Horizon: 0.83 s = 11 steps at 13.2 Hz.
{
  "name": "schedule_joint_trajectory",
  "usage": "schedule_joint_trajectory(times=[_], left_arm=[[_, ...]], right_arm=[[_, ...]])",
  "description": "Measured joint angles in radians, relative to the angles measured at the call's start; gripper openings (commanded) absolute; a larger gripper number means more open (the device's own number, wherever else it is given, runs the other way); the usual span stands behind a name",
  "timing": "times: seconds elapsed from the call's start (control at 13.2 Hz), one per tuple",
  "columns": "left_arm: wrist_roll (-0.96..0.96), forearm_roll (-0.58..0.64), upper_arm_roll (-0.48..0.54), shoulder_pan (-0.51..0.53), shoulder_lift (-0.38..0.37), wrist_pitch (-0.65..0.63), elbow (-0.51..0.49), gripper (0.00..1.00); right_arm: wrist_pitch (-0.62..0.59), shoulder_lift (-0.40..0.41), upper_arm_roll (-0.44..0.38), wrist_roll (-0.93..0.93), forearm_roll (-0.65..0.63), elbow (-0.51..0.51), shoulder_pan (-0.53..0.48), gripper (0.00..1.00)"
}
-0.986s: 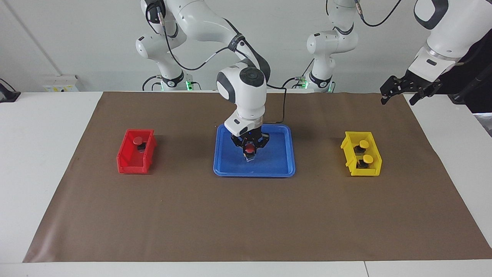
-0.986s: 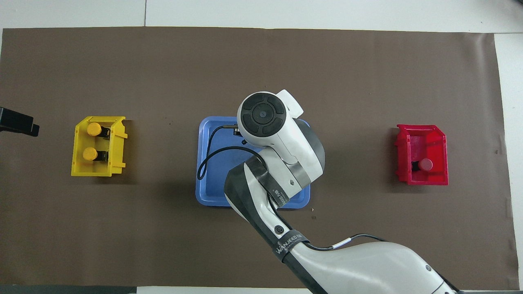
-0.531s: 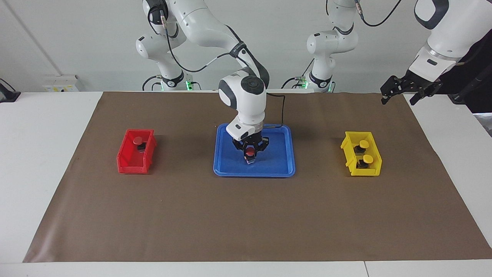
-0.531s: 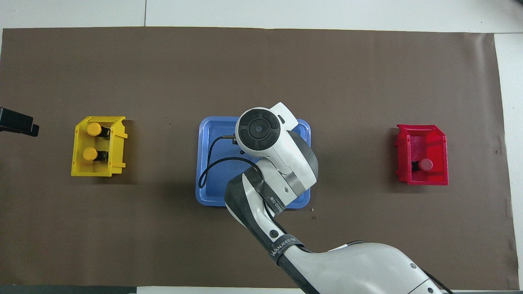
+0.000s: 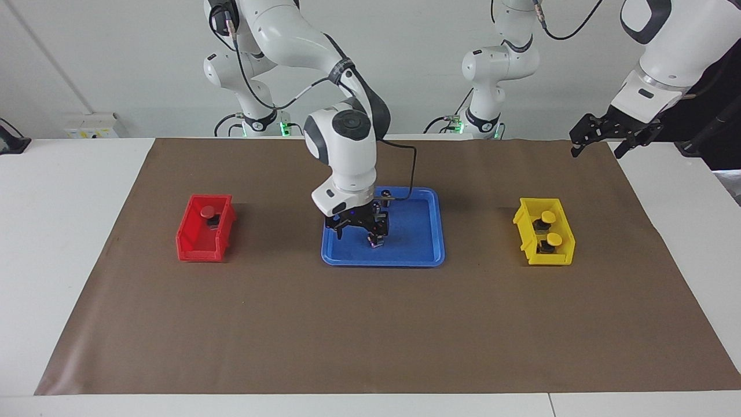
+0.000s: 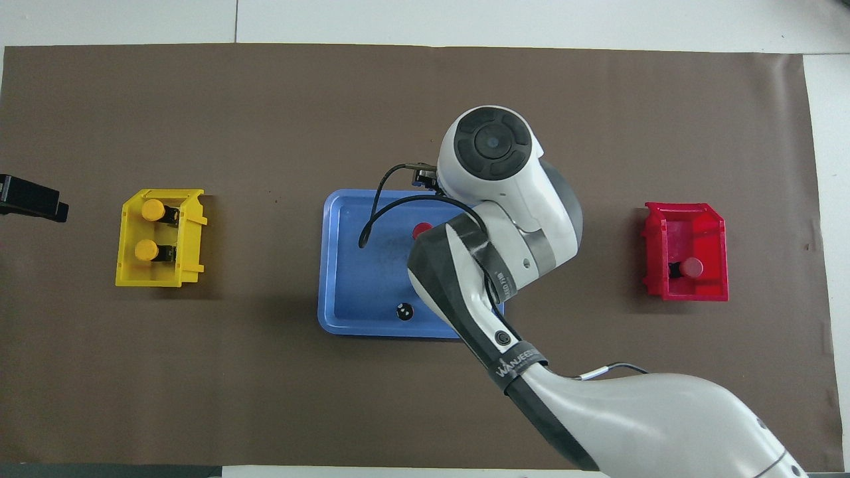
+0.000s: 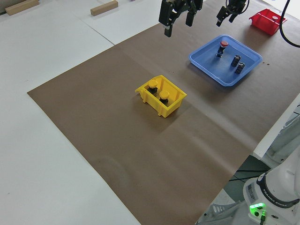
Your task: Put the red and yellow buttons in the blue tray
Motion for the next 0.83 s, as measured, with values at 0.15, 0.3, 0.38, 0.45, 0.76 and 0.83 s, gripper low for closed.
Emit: schedule_joint_trajectory(times=[0.15, 0.3, 0.38, 0.45, 0.76, 0.83], left_arm=[[-0.019, 0.0, 0.004, 0.006, -0.019, 0.168, -0.102, 0.96], [-0.019, 0.0, 0.004, 0.006, -0.016, 0.379, -0.259, 0.88], [-0.019, 0.0, 0.004, 0.006, 0.008, 0.45, -0.314, 0.84], [-0.02, 0.0, 0.005, 0.006, 0.039, 0.498, -0.345, 0.84], [-0.02, 0.0, 0.011, 0.011, 0.121, 0.701, -0.441, 0.83], [-0.021, 0.0, 0.011, 0.015, 0.128, 0.725, -0.456, 0.82]], right_arm=[[-0.111, -0.115, -0.004, -0.188, 0.0, -0.047, -0.119, 0.93], [-0.144, -0.275, -0.007, -0.414, 0.002, -0.201, -0.262, 0.9], [-0.14, -0.356, -0.008, -0.51, 0.002, -0.304, -0.327, 0.88], [-0.12, -0.421, -0.008, -0.6, 0.002, -0.402, -0.387, 0.85], [0.015, -0.522, -0.008, -0.796, 0.002, -0.638, -0.51, 0.68], [0.04, -0.524, -0.007, -0.814, 0.002, -0.66, -0.517, 0.67]])
